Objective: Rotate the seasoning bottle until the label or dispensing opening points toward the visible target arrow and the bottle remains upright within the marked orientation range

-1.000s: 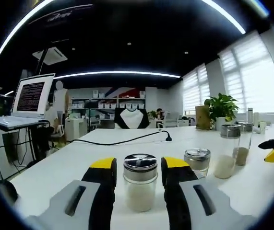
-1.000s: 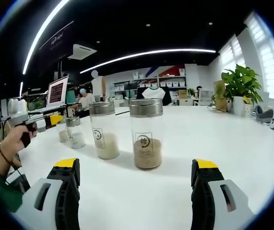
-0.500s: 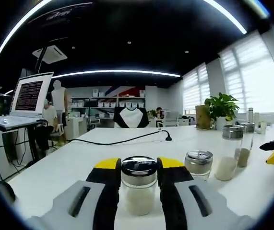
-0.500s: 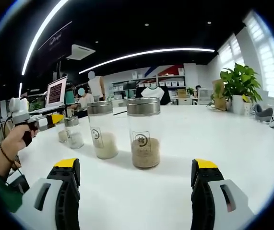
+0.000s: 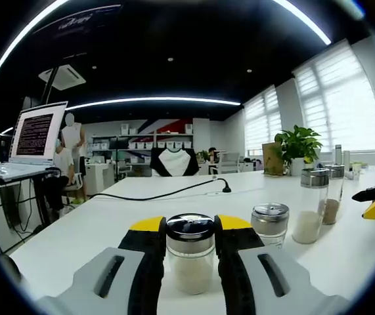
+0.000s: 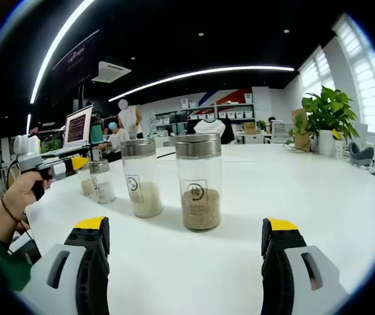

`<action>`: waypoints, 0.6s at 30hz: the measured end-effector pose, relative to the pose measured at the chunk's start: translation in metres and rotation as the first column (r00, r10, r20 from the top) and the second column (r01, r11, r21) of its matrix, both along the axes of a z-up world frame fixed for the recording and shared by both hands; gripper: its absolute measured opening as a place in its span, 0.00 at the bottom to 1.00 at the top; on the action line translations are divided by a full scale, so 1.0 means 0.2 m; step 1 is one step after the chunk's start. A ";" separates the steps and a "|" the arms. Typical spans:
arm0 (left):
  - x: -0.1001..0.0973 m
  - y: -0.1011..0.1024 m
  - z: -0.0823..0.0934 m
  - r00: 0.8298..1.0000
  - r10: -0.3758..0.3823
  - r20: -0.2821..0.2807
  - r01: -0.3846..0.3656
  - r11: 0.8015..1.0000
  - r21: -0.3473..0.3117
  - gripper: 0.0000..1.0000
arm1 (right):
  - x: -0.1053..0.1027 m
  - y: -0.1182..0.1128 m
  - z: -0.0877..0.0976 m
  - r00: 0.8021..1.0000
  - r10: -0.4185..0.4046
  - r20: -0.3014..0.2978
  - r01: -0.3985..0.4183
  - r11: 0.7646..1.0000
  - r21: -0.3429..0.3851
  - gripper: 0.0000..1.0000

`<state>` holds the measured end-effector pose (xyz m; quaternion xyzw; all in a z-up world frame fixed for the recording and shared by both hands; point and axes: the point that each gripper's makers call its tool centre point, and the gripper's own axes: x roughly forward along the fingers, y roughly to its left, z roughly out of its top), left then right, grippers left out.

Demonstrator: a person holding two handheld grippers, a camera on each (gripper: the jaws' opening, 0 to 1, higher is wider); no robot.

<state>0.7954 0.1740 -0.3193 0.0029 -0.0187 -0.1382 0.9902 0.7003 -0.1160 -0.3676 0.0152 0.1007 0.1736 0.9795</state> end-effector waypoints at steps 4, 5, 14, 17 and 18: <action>0.00 0.00 0.00 1.000 -0.007 -0.004 0.007 1.000 -0.005 0.30 | 0.00 0.00 0.00 1.000 -0.003 0.003 0.003 1.000 0.002 0.99; 0.00 0.00 0.00 1.000 -0.010 -0.004 0.010 1.000 -0.004 0.30 | 0.00 -0.01 0.01 1.000 -0.004 0.003 0.004 1.000 0.001 0.99; 0.00 0.01 0.00 0.998 -0.057 -0.016 0.058 0.998 0.004 0.30 | 0.00 -0.01 0.00 1.000 -0.006 0.001 0.006 1.000 0.006 0.99; 0.01 0.01 0.00 0.996 -0.090 -0.011 0.090 0.996 -0.002 0.30 | 0.00 -0.01 0.00 1.000 -0.005 -0.001 0.005 1.000 0.006 0.99; 0.01 0.01 0.00 0.995 -0.100 -0.012 0.100 0.995 -0.005 0.30 | 0.00 -0.01 0.00 1.000 -0.006 -0.001 0.006 1.000 0.006 0.99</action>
